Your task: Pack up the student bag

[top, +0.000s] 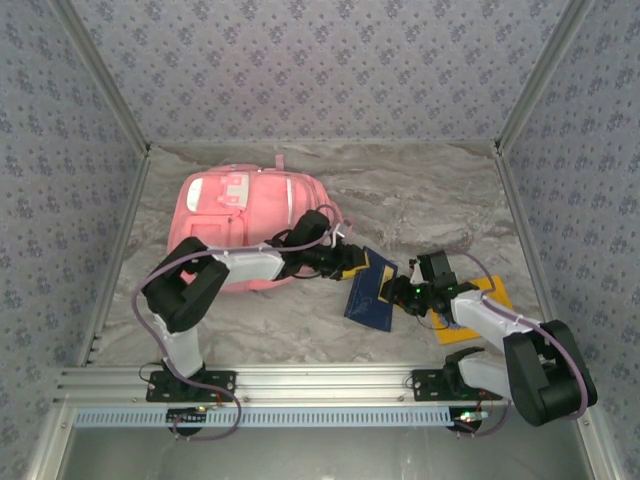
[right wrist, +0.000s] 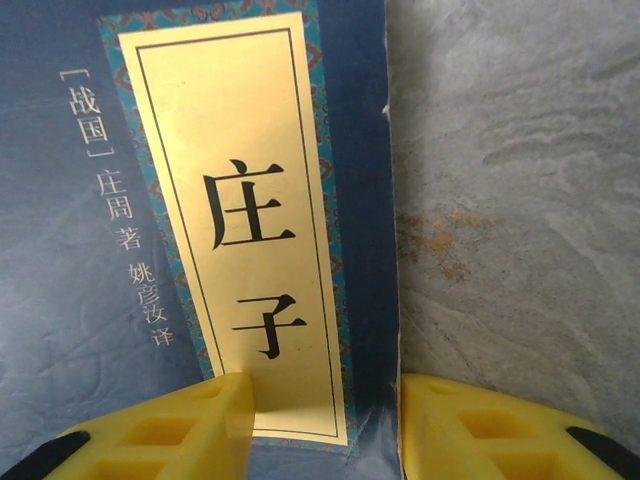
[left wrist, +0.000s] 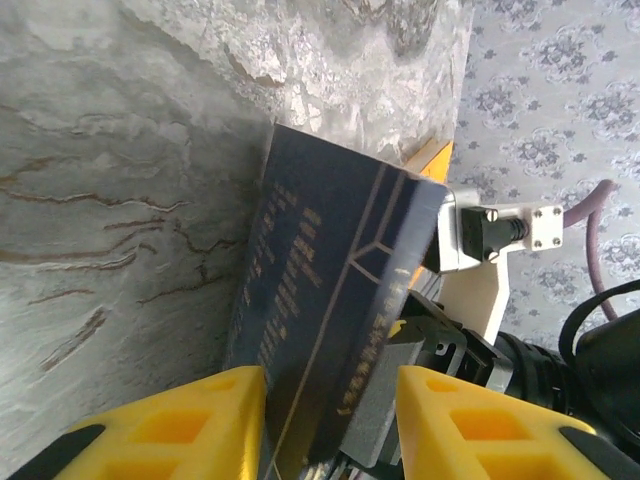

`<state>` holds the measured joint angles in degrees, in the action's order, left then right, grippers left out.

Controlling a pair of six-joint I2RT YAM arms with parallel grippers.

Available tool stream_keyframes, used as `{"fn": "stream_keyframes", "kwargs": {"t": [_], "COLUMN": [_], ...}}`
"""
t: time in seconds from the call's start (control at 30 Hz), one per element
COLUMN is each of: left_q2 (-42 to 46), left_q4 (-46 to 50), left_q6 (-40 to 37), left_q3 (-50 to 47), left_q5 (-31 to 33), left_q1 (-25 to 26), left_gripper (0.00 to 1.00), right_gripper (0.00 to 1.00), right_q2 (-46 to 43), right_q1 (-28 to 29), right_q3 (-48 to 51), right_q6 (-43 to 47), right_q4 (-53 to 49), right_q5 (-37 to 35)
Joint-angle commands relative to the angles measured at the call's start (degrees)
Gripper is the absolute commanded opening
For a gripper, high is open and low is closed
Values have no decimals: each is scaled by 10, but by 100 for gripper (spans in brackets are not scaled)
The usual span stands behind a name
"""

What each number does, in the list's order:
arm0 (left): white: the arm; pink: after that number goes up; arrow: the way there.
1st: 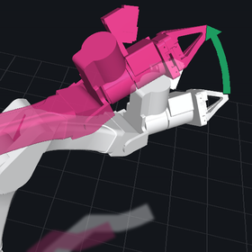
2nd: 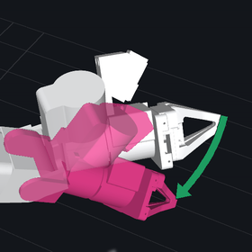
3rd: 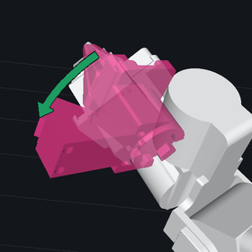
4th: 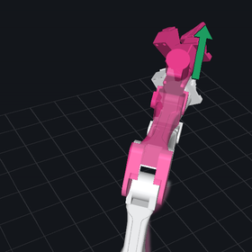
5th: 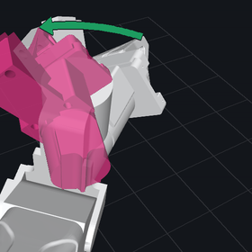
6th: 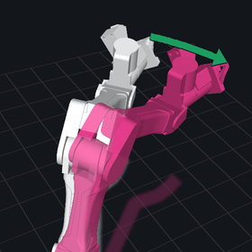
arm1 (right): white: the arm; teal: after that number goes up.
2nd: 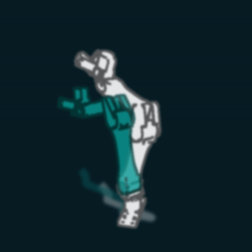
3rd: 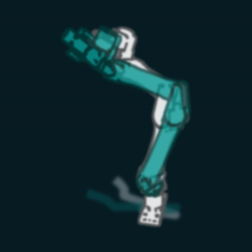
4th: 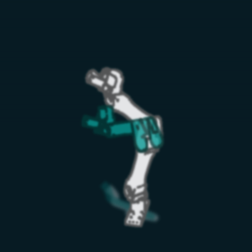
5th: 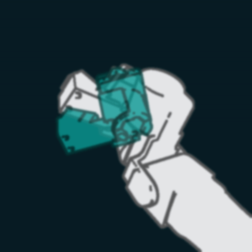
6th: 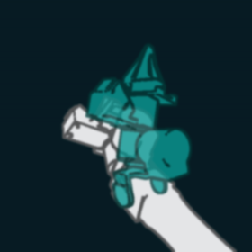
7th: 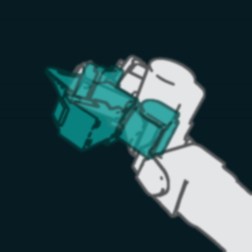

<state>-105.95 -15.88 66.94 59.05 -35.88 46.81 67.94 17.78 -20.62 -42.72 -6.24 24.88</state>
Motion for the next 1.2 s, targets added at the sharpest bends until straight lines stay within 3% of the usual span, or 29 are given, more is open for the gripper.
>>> {"fn": "stream_keyframes", "kwargs": {"t": [0.0,0.17,0.4,0.53,0.6,0.73,0.9,1.03,1.17], "left_q2": [-14,-30,11,82,139,234,322,371,387], "left_q4": [46,128,226,247,210,119,11,-57,-81], "left_q6": [-43,-97,-161,-173,-151,-94,-50,-9,12], "left_q3": [34,72,105,115,98,62,26,-12,-22], "left_q5": [-33,-39,12,59,86,140,238,310,324], "left_q1": [11,16,15,3,-12,-39,-48,-47,-46], "left_gripper": [40,39,0,0,0,0,0,0,0], "right_gripper": [43,42,46,55,61,69,81,88,89], "right_q2": [25,22,-33,-110,-156,-221,-226,-211,-164], "right_q1": [14,13,13,22,27,34,46,65,98], "right_q3": [-8,-11,-36,-96,-138,-199,-249,-227,-220], "right_q6": [22,23,29,31,36,16,-64,-174,-246], "right_q4": [55,56,-9,-120,-176,-186,-100,82,254], "right_q5": [31,37,5,-68,-108,-120,-76,-38,-36]}}
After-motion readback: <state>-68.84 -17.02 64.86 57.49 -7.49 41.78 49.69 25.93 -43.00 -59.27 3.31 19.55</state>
